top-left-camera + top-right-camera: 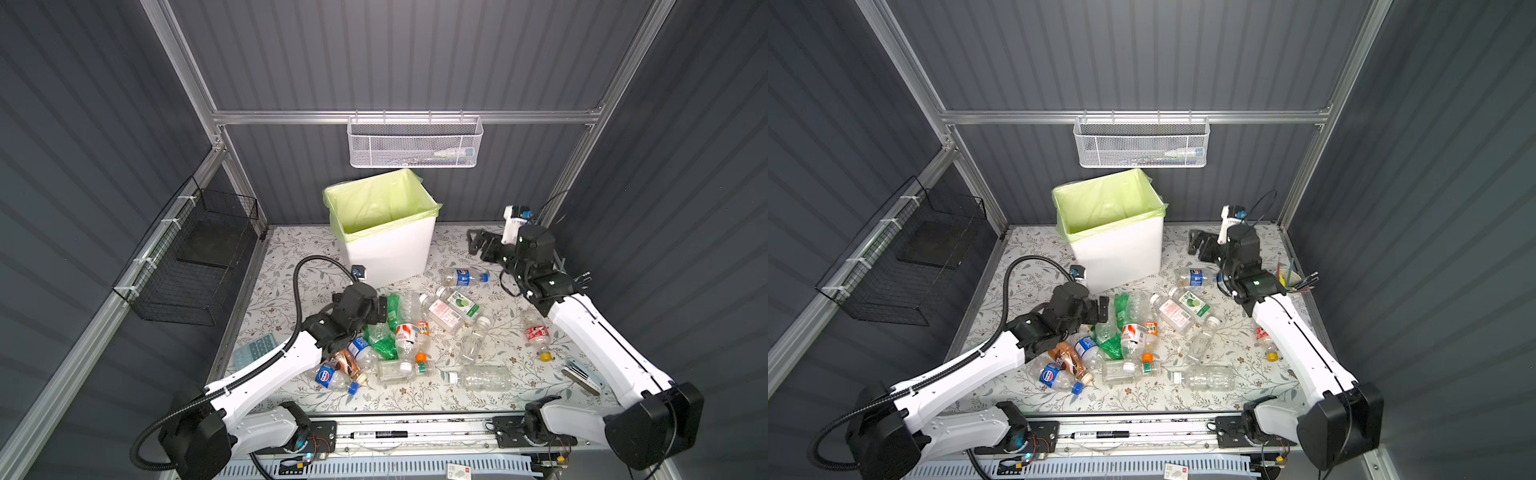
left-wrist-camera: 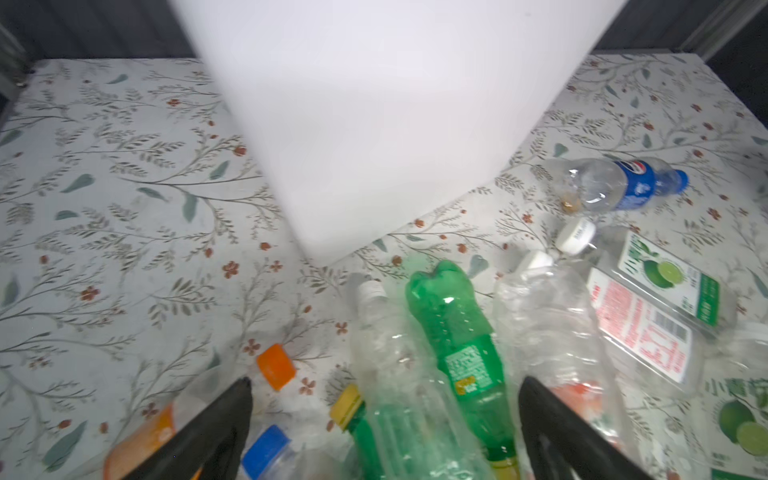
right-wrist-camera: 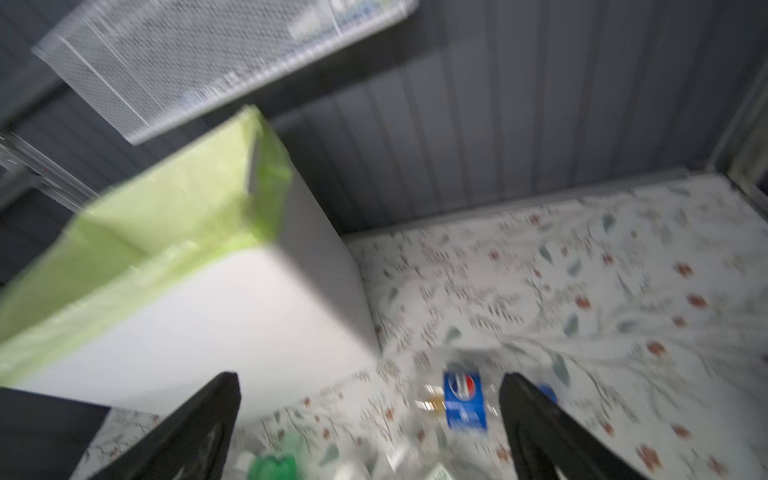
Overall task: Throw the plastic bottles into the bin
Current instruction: 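Grasp a crumpled clear bottle with the left gripper while the right arm draws back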
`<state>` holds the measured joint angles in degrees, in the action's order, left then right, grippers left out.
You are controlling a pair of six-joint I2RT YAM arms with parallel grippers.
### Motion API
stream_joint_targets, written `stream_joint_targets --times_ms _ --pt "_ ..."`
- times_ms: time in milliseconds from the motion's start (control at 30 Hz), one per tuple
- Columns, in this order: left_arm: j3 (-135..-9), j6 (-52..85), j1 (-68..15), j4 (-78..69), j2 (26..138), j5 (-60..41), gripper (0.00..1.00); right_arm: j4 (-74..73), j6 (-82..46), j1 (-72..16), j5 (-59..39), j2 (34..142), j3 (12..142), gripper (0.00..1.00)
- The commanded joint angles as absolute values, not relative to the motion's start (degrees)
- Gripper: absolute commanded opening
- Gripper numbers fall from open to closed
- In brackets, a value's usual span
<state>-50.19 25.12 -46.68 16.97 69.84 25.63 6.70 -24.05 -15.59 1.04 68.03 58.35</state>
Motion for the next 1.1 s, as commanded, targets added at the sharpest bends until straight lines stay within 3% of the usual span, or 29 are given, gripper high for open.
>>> stream_joint_targets --times_ms 0,333,500,1067 --pt "-54.03 29.15 -50.58 19.89 73.97 25.69 1.00 8.30 -27.13 -13.57 2.01 61.14 51.08 0.99" --pt "-64.08 31.03 -56.37 24.65 85.05 23.13 1.00 12.52 -29.25 -8.81 1.28 52.74 37.57 0.99" --pt "-67.37 31.84 -57.19 27.81 89.71 18.87 1.00 14.07 -29.49 -7.70 1.06 52.74 36.57 0.99" --pt "-74.18 31.63 -57.21 35.79 98.23 19.56 1.00 14.13 -30.17 -6.24 0.00 52.91 35.18 0.99"
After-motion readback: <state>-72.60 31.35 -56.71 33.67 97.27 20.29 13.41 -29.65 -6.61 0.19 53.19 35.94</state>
